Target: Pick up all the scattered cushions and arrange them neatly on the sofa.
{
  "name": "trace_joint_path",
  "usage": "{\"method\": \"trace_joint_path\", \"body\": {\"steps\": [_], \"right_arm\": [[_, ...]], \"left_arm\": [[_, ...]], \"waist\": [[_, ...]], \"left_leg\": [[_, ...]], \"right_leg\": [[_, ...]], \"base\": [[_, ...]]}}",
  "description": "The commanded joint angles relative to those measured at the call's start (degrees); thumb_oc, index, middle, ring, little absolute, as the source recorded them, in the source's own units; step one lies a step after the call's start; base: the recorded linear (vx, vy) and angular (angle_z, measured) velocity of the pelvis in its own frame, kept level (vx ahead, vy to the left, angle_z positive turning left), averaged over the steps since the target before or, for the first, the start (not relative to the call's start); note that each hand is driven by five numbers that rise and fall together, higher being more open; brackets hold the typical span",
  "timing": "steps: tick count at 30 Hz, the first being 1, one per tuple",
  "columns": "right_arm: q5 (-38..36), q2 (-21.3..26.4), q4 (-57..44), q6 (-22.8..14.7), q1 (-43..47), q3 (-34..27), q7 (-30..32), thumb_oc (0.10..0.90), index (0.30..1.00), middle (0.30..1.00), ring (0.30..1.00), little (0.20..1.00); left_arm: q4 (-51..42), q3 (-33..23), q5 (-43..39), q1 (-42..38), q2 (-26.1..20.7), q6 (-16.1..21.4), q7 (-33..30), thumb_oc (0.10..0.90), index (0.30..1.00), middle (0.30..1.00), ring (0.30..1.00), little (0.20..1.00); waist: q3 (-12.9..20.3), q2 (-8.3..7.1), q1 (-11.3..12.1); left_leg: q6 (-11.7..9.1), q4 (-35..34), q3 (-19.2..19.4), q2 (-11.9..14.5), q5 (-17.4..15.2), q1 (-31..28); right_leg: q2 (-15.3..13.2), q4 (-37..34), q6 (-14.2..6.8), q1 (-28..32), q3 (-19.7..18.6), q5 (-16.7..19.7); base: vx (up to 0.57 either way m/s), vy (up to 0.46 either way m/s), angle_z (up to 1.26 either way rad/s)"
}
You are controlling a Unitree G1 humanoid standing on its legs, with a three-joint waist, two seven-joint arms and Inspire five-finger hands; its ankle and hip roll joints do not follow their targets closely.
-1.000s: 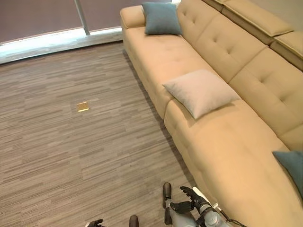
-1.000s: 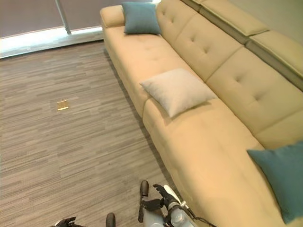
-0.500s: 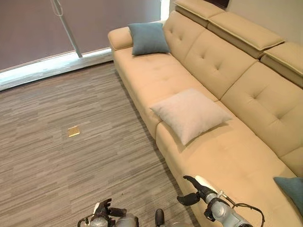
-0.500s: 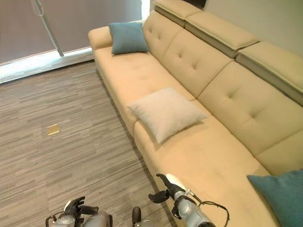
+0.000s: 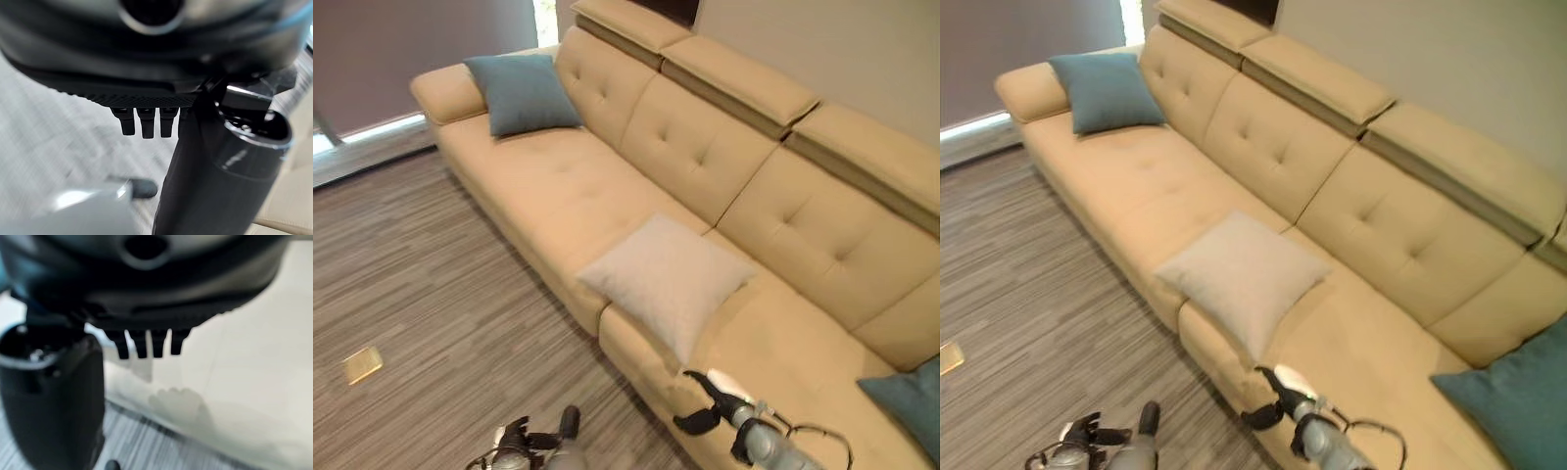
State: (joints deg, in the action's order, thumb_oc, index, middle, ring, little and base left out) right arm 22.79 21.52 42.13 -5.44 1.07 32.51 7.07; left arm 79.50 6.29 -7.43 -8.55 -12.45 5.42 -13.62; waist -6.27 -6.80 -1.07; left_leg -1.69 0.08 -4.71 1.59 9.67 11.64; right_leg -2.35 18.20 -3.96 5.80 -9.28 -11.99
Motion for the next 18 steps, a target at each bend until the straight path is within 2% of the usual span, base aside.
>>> {"method": "trace_joint_path", "body": {"steps": [1, 3, 4, 5, 6, 7, 8, 10, 11, 12, 14, 15, 16, 17, 18], "right_arm": [[-1.53, -0.95, -5.9, -2.27, 3.64, -2.1, 0.34, 0.8, 0.9, 0.9, 0.9, 0.9], [-5.07, -1.81, -7.53, -2.88, 3.31, -3.33, 0.06, 0.8, 0.9, 0.9, 0.9, 0.9], [-6.28, -2.09, -9.54, -3.21, 3.36, -3.98, 0.04, 0.8, 0.9, 0.9, 0.9, 0.9], [-6.3, -2.06, -9.62, -3.16, 3.33, -3.96, 0.0, 0.8, 0.9, 0.9, 0.9, 0.9], [-6.06, -1.69, -9.83, -3.62, 3.35, -3.82, 0.17, 0.8, 0.9, 0.9, 0.9, 0.9], [-5.94, -1.68, -9.88, -3.4, 3.34, -4.16, 0.48, 0.8, 0.9, 0.9, 0.9, 0.9], [-4.91, -0.98, -12.82, -3.27, 3.18, -4.38, 0.98, 0.8, 0.9, 0.9, 0.9, 0.9], [-4.44, -0.31, -14.53, -3.36, 2.47, -4.83, 0.85, 0.8, 0.9, 0.9, 0.9, 0.9], [-4.67, 1.32, -18.83, -3.47, 0.29, -7.58, 2.02, 0.8, 0.9, 0.9, 0.9, 0.9], [-6.75, 1.32, -20.81, -3.88, -1.27, -9.67, 2.78, 0.8, 0.9, 0.9, 0.9, 0.9], [-8.29, 2.58, -25.3, -3.68, -3.29, -12.99, 4.01, 0.8, 0.9, 0.9, 0.9, 0.9], [-7.9, 3.23, -26.87, -3.48, -3.57, -14.34, 4.53, 0.8, 0.9, 0.9, 0.9, 0.9], [-7.59, 3.91, -28.1, -3.39, -3.54, -15.79, 5.33, 0.8, 0.9, 0.9, 0.9, 0.9], [-7.14, 5.54, -31.98, -2.61, -3.58, -19.42, 6.44, 0.8, 0.9, 0.9, 0.9, 0.9], [-7.14, 5.61, -32.13, -2.54, -3.74, -19.55, 6.38, 0.8, 0.9, 0.9, 0.9, 0.9]], "left_arm": [[-0.4, 0.04, 3.05, 1.99, -1.2, -0.15, -2.06, 0.8, 0.9, 0.9, 0.9, 0.9], [-0.63, -0.34, 2.72, 1.08, -2.81, -0.14, -2.03, 0.8, 0.9, 0.9, 0.9, 0.9], [0.09, -1.47, 2.6, 0.75, -4.05, -0.54, -2.0, 0.8, 0.9, 0.9, 0.9, 0.9], [0.12, -1.5, 2.6, 0.75, -4.05, -0.53, -1.98, 0.8, 0.9, 0.9, 0.9, 0.9], [0.24, -1.83, 1.8, 0.28, -4.7, -0.42, -1.28, 0.8, 0.9, 0.9, 0.9, 0.9], [0.59, -2.93, 1.4, 0.59, -5.04, -0.6, -1.2, 0.8, 0.9, 0.9, 0.9, 0.9], [0.16, -5.69, -0.62, 0.28, -6.53, -0.47, -1.73, 0.8, 0.9, 0.9, 0.9, 0.9], [-0.26, -7.31, -1.53, 0.2, -7.42, -0.29, -2.16, 0.8, 0.9, 0.9, 0.9, 0.9], [-1.87, -10.92, -4.27, -0.08, -8.8, 0.47, -3.62, 0.8, 0.9, 0.9, 0.9, 0.9], [-2.63, -13.2, -7.33, -0.37, -9.64, 0.82, -4.45, 0.8, 0.9, 0.9, 0.9, 0.9], [-6.21, -21.34, -23.9, -1.91, -10.17, 3.48, -6.38, 0.8, 0.9, 0.9, 0.9, 0.9], [-9.56, -23.15, -28.86, -2.46, -9.66, 4.27, -6.5, 0.8, 0.9, 0.9, 0.9, 0.9], [-14.94, -22.84, -31.47, -3.03, -8.96, 6.06, -7.93, 0.8, 0.9, 0.9, 0.9, 0.9], [-31.57, -18.82, -34.7, -2.57, -6.14, 9.12, -8.64, 0.8, 0.9, 0.9, 0.9, 0.9], [-31.95, -18.71, -34.6, -2.38, -5.95, 9.02, -8.89, 0.8, 0.9, 0.9, 0.9, 0.9]], "waist": [[1.12, -0.09, 1.1], [1.26, 0.76, 0.39], [1.42, 1.25, -0.86], [1.33, 1.24, -0.87], [1.46, 1.11, -1.27], [1.46, 1.13, -1.49], [1.5, 1.39, -1.02], [1.71, 1.42, -1.25], [2.69, 1.27, -1.58], [3.25, 1.48, -1.69], [3.68, 1.99, -1.84], [3.84, 2.34, -1.9], [3.91, 2.51, -1.99], [3.84, 3.05, -2.03], [3.98, 3.1, -1.91]], "left_leg": [[-0.76, 3.85, 2.12, 2.03, -8.67, -0.24], [0.28, 3.5, 4.97, 1.75, -10.2, -2.57], [0.8, 3.07, 7.36, 1.18, -11.76, -5.01], [0.77, 3.06, 7.38, 1.18, -11.86, -5.16], [0.96, 3.48, 8.69, 0.69, -12.4, -5.47], [1.13, 4.48, 9.23, 0.52, -13.0, -5.28], [1.38, 4.38, 12.13, 0.62, -13.92, -6.89], [1.43, 3.66, 13.14, 0.43, -14.13, -7.71], [1.42, 2.22, 15.66, 0.14, -14.32, -9.26], [1.31, 1.29, 16.61, 0.11, -14.38, -9.96], [1.1, -0.11, 18.31, 0.21, -14.41, -11.31], [1.1, -0.66, 18.88, 0.24, -14.21, -11.57], [1.1, -1.0, 19.18, 0.26, -14.02, -11.63], [1.04, -1.59, 19.38, 0.43, -13.1, -11.54], [1.06, -1.63, 19.43, 0.43, -12.86, -11.35]], "right_leg": [[-8.38, -0.21, -4.44, -5.22, 0.33, 17.11], [-10.24, 2.37, -3.86, -7.33, 5.36, 17.83], [-9.69, 1.09, -3.35, -9.81, 9.58, 16.78], [-9.7, 1.19, -3.33, -9.71, 9.58, 16.64], [-8.97, -1.23, -2.97, -9.96, 11.65, 15.12], [-9.72, -1.59, -3.99, -9.44, 13.31, 15.47], [-11.63, -3.13, -3.89, -8.97, 18.55, 15.2], [-11.8, -4.84, -3.92, -8.35, 19.91, 14.63], [-12.17, -8.14, -5.07, -7.23, 21.24, 15.89], [-12.06, -10.1, -5.29, -6.56, 21.58, 15.61], [-12.41, -12.11, -6.08, -5.76, 22.9, 15.76], [-12.42, -13.02, -6.37, -5.58, 23.27, 15.69], [-12.32, -13.52, -6.54, -5.42, 23.58, 15.4], [-12.04, -14.1, -6.76, -5.15, 23.48, 15.13], [-12.03, -14.22, -6.69, -5.31, 23.46, 15.34]], "base": [[0.25, 0.367, -0.57], [0.23, 0.389, -0.51], [0.18, 0.309, -0.37], [0.17, 0.242, -0.64], [0.08, 0.082, -0.52], [0.09, 0.203, -0.46], [0.04, 0.178, -0.36], [0.03, 0.097, -0.8], [0.06, 0.025, -0.86], [0.08, 0.03, -0.71], [0.04, 0.009, -0.72], [-0.02, -0.014, -0.79], [-0.09, -0.105, -0.64], [-0.1, -0.106, -0.44], [-0.12, -0.151, -0.23]]}}
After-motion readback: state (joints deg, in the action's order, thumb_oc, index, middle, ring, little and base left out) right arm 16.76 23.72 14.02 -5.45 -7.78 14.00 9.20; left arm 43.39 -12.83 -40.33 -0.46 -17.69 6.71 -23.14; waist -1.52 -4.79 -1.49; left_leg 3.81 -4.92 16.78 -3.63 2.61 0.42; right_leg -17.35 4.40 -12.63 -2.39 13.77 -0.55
